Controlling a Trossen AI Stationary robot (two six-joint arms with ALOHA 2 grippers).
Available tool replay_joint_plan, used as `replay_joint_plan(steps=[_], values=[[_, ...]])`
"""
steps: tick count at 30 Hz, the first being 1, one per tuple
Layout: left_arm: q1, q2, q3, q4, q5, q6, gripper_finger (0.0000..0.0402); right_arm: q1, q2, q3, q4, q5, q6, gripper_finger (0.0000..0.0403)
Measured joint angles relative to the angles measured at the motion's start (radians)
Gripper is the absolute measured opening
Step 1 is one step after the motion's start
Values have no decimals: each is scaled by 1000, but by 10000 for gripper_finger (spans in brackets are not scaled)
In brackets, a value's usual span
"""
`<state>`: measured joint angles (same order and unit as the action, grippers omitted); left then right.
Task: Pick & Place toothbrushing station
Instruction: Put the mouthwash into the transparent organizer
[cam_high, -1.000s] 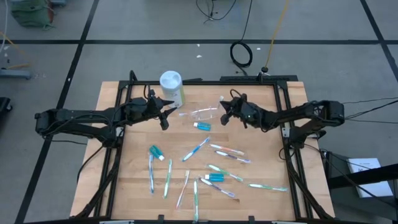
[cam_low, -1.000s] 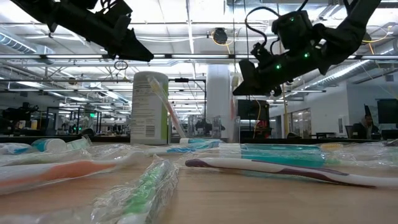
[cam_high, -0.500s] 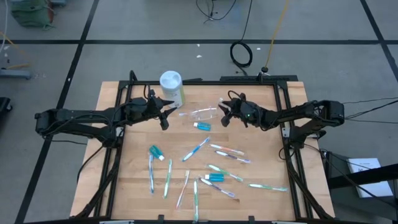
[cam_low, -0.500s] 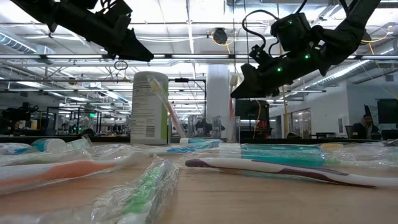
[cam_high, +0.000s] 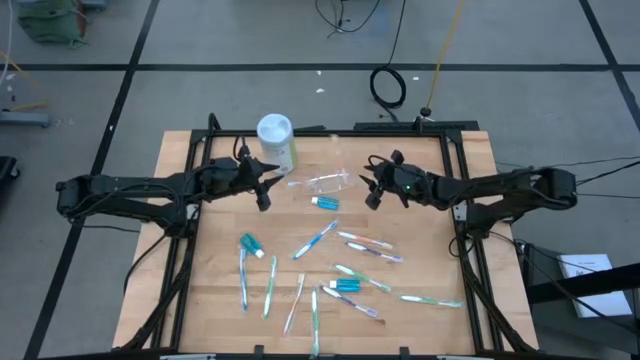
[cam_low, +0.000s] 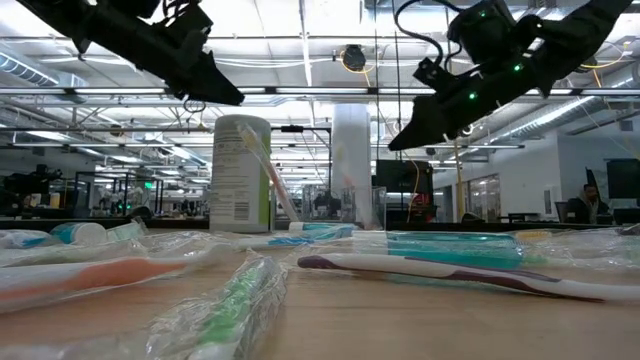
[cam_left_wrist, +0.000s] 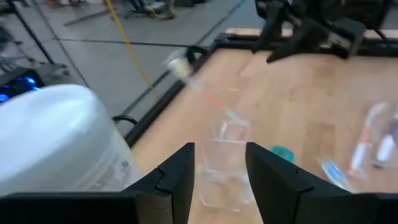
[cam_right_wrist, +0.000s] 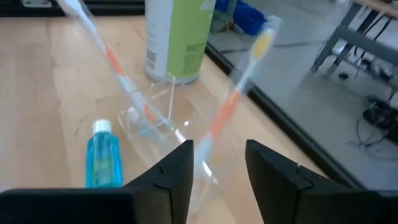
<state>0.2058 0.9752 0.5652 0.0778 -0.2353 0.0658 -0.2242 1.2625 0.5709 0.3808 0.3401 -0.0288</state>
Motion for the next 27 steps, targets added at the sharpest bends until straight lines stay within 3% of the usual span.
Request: replay_joint_plan(steps=[6, 12, 23, 27], values=[[-7, 0, 0, -72, 160, 0, 150, 21, -74, 0, -89, -1, 69, 137], [-71, 0, 0, -182, 255, 0, 150, 32, -79, 0, -88, -3, 69, 133], [-331, 10, 0, -324, 271, -57, 149, 32, -79, 0, -87, -3, 69, 132], [-433, 67, 0, -349, 269, -112, 149, 32, -79, 0, -87, -3, 69, 131]])
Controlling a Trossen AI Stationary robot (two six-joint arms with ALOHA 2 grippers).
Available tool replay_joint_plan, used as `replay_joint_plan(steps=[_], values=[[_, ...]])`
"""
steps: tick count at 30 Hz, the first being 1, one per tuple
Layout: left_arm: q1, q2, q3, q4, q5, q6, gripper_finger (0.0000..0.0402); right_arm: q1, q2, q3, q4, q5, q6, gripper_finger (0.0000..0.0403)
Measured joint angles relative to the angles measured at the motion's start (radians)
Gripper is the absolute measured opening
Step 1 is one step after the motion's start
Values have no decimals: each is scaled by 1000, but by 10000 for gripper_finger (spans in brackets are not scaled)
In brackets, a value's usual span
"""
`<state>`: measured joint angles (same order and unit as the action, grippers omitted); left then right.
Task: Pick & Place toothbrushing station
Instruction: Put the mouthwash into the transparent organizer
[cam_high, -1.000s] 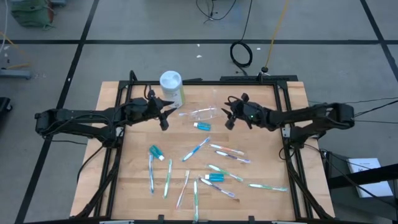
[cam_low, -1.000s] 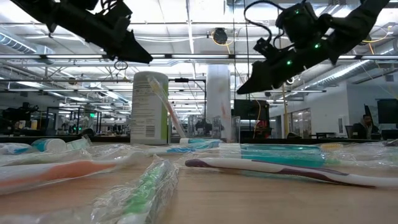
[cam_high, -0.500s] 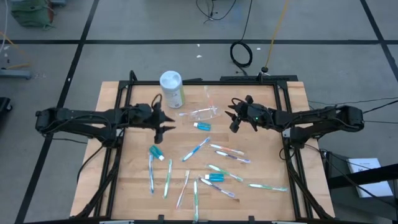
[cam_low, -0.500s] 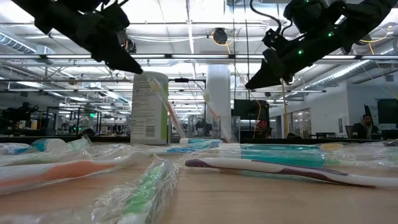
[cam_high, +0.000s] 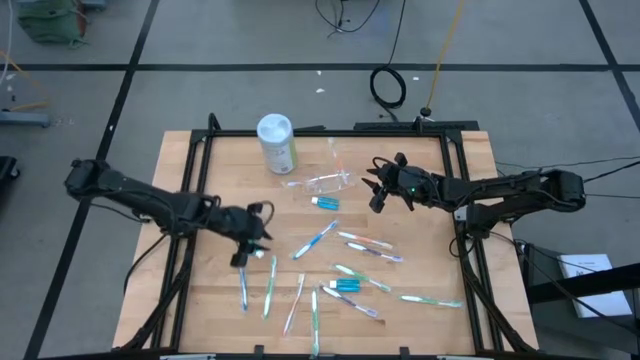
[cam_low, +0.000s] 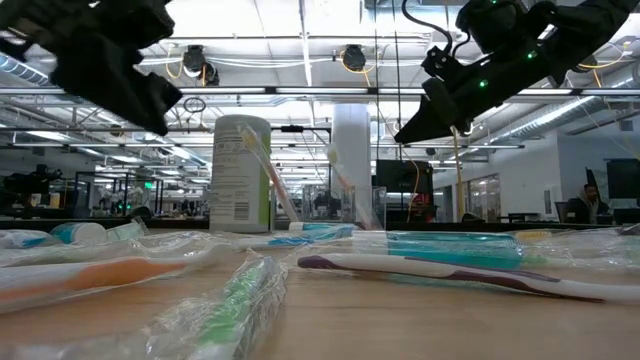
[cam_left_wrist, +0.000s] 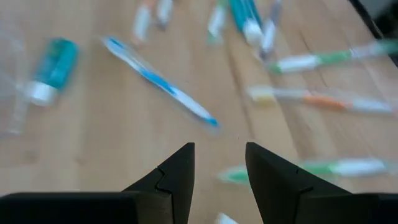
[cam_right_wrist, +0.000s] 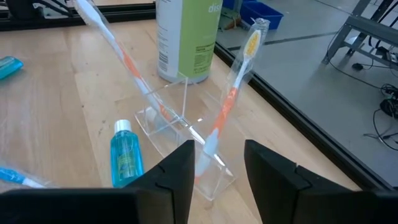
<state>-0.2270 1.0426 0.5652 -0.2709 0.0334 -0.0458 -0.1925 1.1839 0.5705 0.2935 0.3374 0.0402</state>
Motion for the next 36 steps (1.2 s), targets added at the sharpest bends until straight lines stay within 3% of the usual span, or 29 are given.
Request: replay_joint_plan(steps=[3, 6, 10, 14, 31, 36], values=[[-65, 67, 9, -11, -9, -2, 149, 0, 0, 0, 0, 0, 0, 130], [-103, 152, 72, -135, -49, -18, 149, 0, 0, 0, 0, 0, 0, 130], [-123, 266, 175, -322, -84, -49, 149, 0, 0, 0, 0, 0, 0, 130], [-124, 367, 213, -383, -85, -71, 150, 0, 0, 0, 0, -1, 0, 130], [-100, 555, 230, -396, -77, 85, 149, 0, 0, 0, -2, -3, 0, 130], [-100, 541, 227, -387, -80, 116, 118, 0, 0, 0, -2, -3, 0, 130]])
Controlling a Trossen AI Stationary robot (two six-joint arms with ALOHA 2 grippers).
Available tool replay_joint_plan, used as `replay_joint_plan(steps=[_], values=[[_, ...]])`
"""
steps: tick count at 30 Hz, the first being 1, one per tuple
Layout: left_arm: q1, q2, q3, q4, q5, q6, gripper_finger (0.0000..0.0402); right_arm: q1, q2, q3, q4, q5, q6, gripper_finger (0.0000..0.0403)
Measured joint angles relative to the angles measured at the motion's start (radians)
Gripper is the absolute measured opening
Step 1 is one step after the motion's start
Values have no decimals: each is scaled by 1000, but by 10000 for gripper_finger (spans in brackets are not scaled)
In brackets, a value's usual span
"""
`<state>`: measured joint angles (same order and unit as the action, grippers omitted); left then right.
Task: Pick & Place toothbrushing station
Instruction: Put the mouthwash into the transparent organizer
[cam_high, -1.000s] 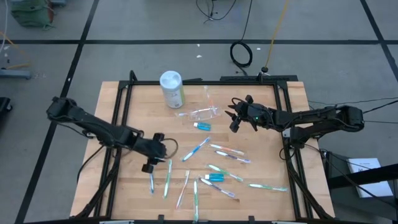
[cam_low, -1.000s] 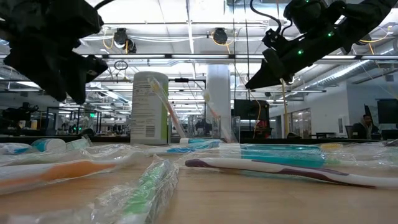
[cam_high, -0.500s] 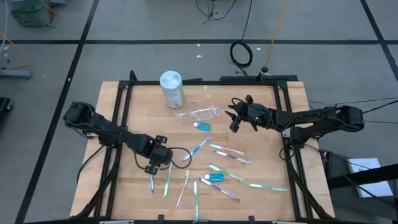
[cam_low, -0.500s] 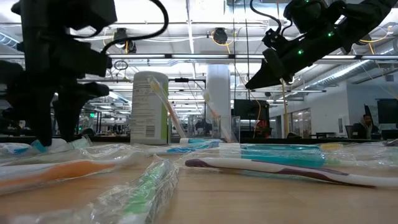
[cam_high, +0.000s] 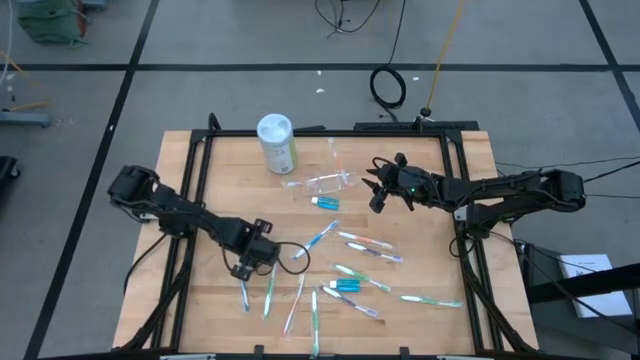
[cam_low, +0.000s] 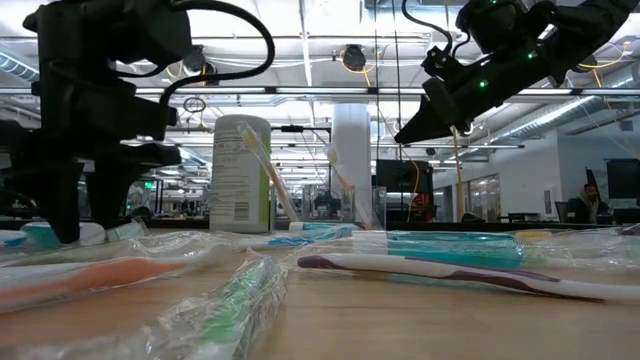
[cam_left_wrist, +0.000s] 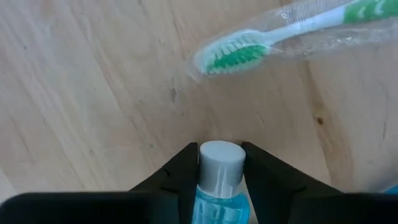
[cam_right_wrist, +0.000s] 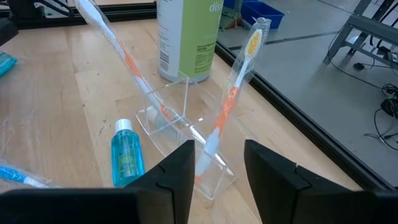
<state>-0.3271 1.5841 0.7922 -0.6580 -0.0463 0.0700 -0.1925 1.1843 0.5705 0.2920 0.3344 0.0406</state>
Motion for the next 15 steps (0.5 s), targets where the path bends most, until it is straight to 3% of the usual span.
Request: replay_joint_plan(steps=[4, 8, 15], values=[[5, -32, 11, 2, -8, 4, 84, 0, 0, 0, 1, 0, 0, 130], [8, -81, 65, 92, -72, 21, 83, 0, 0, 0, 2, 0, 0, 130], [44, -121, 88, 493, -223, 210, 107, 0, 0, 0, 2, 0, 0, 130]])
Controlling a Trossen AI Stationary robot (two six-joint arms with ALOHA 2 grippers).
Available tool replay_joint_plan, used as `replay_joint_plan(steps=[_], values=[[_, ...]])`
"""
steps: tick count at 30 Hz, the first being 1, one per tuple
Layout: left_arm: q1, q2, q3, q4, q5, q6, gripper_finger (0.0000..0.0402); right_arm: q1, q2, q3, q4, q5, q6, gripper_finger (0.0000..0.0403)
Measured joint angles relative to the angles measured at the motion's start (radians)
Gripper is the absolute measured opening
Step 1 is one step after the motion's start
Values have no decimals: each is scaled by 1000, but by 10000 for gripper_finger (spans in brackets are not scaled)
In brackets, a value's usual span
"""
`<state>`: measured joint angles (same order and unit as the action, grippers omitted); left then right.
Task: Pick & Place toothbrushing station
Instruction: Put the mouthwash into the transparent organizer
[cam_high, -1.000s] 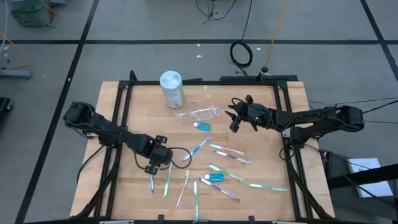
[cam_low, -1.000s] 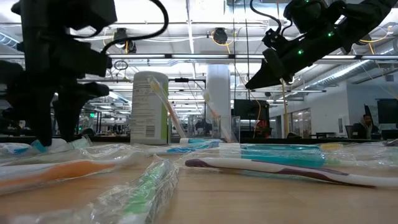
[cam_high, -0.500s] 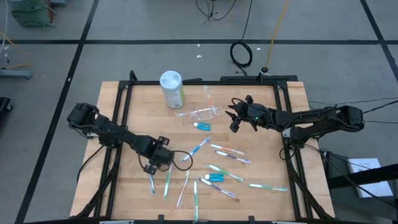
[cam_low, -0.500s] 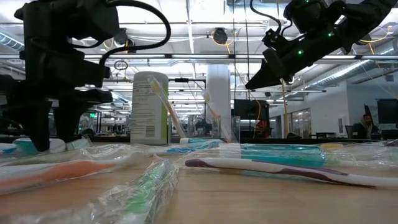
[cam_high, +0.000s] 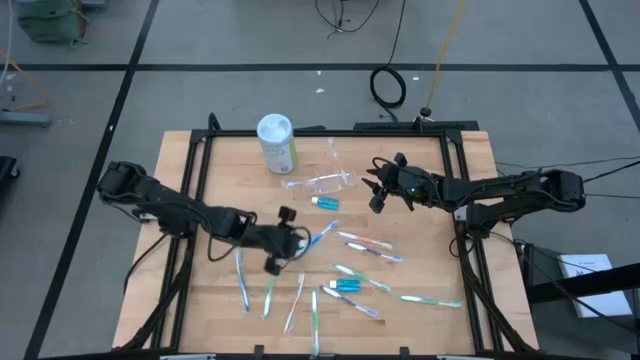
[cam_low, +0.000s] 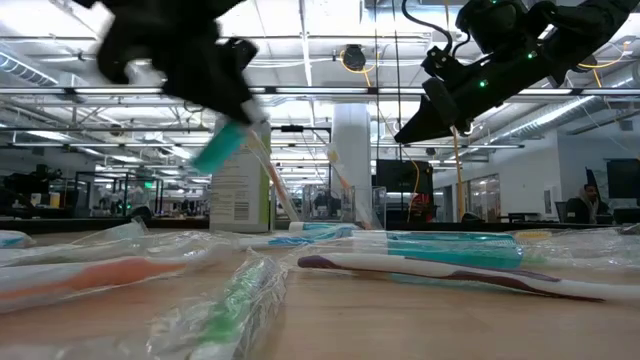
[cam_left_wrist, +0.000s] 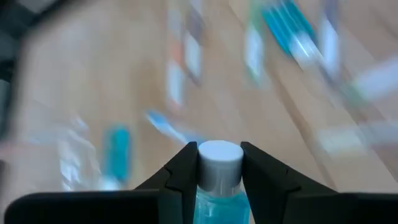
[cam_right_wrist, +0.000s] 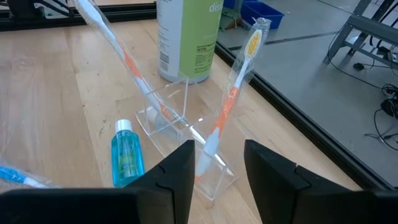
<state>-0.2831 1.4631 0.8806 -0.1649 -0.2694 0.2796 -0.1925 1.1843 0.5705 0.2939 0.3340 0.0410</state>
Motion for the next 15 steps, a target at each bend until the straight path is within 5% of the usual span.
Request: replay_joint_plan(steps=[9, 15], values=[[169, 22, -7, 563, -12, -91, 95, 0, 0, 0, 3, 0, 0, 130], [279, 112, -8, 752, -13, -131, 100, 0, 0, 0, 16, 0, 0, 130]])
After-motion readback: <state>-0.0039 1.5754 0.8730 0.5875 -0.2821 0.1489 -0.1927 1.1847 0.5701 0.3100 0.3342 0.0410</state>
